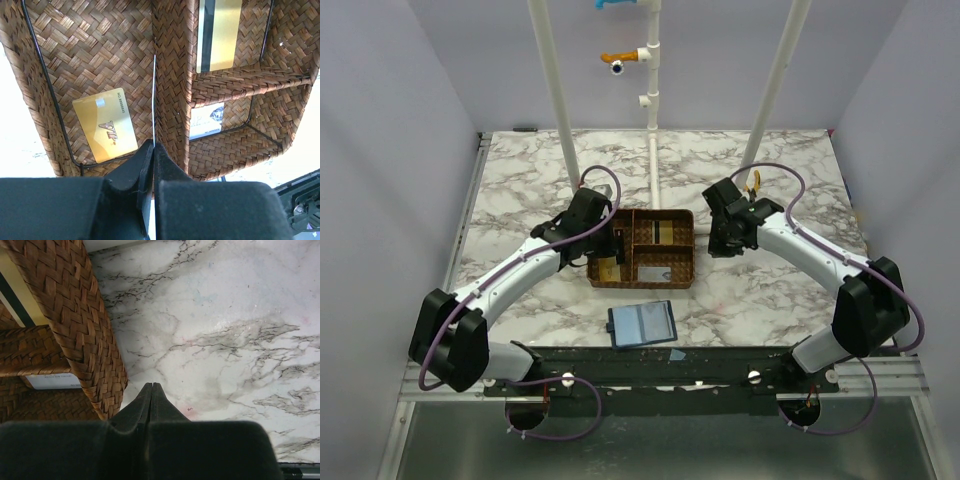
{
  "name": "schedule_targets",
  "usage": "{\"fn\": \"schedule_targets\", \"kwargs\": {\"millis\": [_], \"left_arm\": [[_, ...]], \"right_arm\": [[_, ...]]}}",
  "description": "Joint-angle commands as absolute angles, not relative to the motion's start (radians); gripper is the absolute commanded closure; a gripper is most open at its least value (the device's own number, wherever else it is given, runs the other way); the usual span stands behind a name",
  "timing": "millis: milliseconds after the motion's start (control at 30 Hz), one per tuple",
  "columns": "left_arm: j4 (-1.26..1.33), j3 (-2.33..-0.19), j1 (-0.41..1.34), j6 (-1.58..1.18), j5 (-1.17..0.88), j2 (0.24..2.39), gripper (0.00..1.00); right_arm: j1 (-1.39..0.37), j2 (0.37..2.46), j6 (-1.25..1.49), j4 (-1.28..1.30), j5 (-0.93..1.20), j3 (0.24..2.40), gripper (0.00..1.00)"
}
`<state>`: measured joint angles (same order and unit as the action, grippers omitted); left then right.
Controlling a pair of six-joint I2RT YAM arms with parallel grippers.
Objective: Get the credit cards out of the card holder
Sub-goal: Place the credit card in the storage box.
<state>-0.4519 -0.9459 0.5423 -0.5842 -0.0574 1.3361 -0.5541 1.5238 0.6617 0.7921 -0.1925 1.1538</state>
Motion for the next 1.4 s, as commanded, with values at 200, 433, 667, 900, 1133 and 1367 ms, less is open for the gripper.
{"fn": "schedule_targets", "kwargs": {"millis": [200,433,667,900,1133,1367], "left_arm": [[-0.391,-0.948,0.537,-0.577,-0.092,1.371,0.87],[-0.403,-0.963,0.537,-0.580,-0.082,1.367,0.82],[-0.449,-0.988,0.537,-0.571,-0.064,1.324,0.77],[-0.496,-0.993,0.537,-0.561,-0.056,1.261,0.74],[-0.524,-0.947,0.540,-0.604,-0.101,1.176,0.72],[-0.505,-0.799,0.586,-0.656,-0.122,1.048,0.66]], "right_arm": [[-0.544,1.487,0.671,0.746,-0.184,1.141,0.99],[-0.544,1.487,0.670,0.737,-0.178,1.141,0.99],[-0.544,1.480,0.673,0.726,-0.173,1.141,0.99],[-0.544,1.444,0.690,0.723,-0.169,1.137,0.99],[-0.555,1.378,0.725,0.730,-0.143,1.131,0.88],[-0.624,1.271,0.788,0.697,-0.160,1.059,0.57]]}}
